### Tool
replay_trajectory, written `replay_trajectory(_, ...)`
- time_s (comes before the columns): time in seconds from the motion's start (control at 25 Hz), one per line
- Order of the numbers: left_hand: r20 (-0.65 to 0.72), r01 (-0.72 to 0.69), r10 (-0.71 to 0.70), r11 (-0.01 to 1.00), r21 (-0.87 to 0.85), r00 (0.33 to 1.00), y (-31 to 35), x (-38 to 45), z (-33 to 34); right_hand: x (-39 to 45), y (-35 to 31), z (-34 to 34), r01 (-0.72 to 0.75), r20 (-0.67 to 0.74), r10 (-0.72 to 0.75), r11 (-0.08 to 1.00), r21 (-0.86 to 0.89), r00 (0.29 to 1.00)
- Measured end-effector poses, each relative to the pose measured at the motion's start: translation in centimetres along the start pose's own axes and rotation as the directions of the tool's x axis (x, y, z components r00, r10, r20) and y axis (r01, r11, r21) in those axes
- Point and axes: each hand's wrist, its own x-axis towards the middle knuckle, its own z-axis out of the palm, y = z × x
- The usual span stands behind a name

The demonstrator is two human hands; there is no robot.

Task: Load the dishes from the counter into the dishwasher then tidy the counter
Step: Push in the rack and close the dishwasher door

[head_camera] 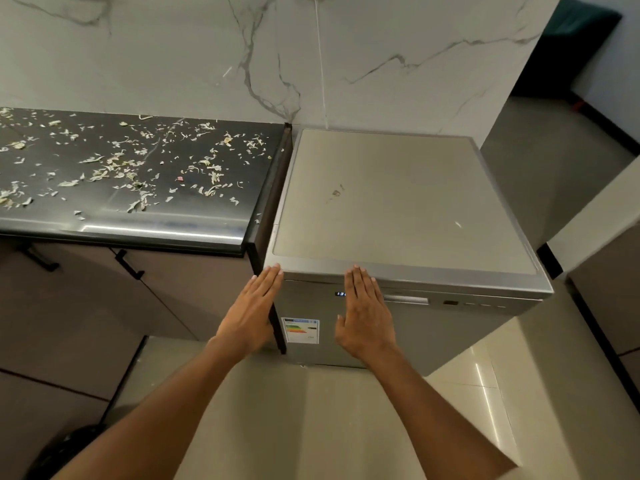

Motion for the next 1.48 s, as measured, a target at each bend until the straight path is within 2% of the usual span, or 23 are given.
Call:
replay_trajectory(0.24,0.027,-0.06,0.063,0.995,-0.078,0.998,-3.8,1.4,-0.6,1.8,0.3,-0.4,-0.063,0.078,0.07,0.994,-0.094,0.995)
replay_trajectory(0.48,-0.005,-0.196,0.196,0.98,-0.04,0.981,-3.7,1.6,0.5,1.2,2.7,-0.6,-0.056,0.073,0.056,0.998,0.003,0.996)
replay_trajectory(0.64,-0.034,-0.135,0.132,0.986,-0.1,0.991,-2.2,1.7,1.2,1.1,3.3,-0.3,-0.046,0.083,0.047,0.999,-0.011,0.995)
replay_trajectory(0.96,-0.037,-0.054,0.05,0.992,-0.113,0.998,-1.1,1.6,2.1,1.0,2.8,0.2,-0.081,0.079,0.079,0.997,0.018,0.994)
replay_trajectory(1.48,-0.051,-0.042,0.038,0.996,-0.073,0.998,-0.4,1.6,1.7,1.1,2.2,-0.1,-0.11,0.094,0.108,0.994,0.018,0.99)
